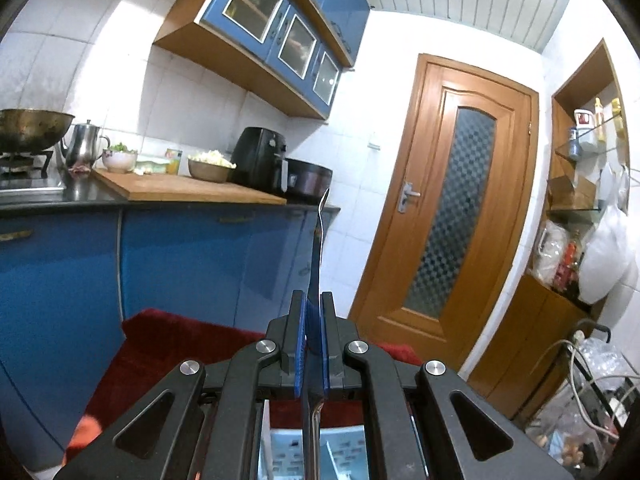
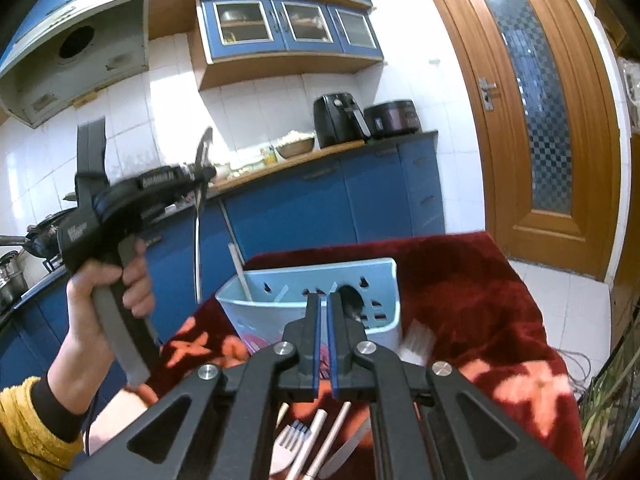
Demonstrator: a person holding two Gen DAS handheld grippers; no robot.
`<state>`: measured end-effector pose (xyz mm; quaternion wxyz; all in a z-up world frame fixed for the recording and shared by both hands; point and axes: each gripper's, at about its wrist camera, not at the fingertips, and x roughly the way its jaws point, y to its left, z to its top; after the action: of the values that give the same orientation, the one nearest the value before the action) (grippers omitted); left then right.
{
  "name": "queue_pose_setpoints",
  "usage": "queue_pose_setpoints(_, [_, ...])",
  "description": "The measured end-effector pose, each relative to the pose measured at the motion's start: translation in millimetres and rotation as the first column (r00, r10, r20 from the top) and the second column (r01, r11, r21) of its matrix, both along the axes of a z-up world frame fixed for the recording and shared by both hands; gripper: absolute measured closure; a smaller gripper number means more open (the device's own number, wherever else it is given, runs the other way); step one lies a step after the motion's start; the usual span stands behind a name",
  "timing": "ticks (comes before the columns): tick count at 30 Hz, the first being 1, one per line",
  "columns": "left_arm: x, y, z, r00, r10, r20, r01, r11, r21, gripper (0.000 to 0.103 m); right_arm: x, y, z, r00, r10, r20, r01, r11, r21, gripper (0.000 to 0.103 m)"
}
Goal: Organize utensils
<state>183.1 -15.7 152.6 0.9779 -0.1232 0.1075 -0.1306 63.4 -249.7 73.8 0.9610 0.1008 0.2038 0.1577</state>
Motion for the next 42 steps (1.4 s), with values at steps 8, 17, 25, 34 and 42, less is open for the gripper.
queue_pose_setpoints(8, [15.9, -12.1, -19.9, 0.997, 0.060, 0.056, -0.061, 0.998, 0.005, 0.097, 10.6, -13.3, -23.0, 0.996, -0.027, -0.083, 0.027, 1.000, -0.001, 0.098])
queue_pose_setpoints(17, [17.7, -13.9, -60.4, 0.993, 0.111, 0.029, -0.113, 0.993, 0.042, 0.097, 26.7, -23.9, -41.8, 0.980, -0.044, -0.194, 0.045, 0.999, 0.001, 0.097])
queue_pose_setpoints(25, [7.7, -10.3, -72.0, 0.996, 0.088, -0.018, -0.087, 0.993, 0.074, 0.095, 49.7, -33.7, -62.7, 0.944, -0.044, -0.326, 0.061, 0.997, 0.041, 0.084])
queue_pose_setpoints(34, [-10.0, -6.7, -70.1, 0.998, 0.038, -0.048, -0.032, 0.993, 0.112, 0.067, 62.9, -42.1, -72.7, 0.921, -0.078, -0.383, 0.090, 0.996, 0.013, 0.076])
queue_pose_setpoints(42, [-28.9, -1.5, -67.0, 0.997, 0.011, -0.073, -0.002, 0.993, 0.120, 0.067, 88.0, -43.0, -76.1, 0.897, -0.099, -0.430, 0.074, 0.994, -0.076, 0.065])
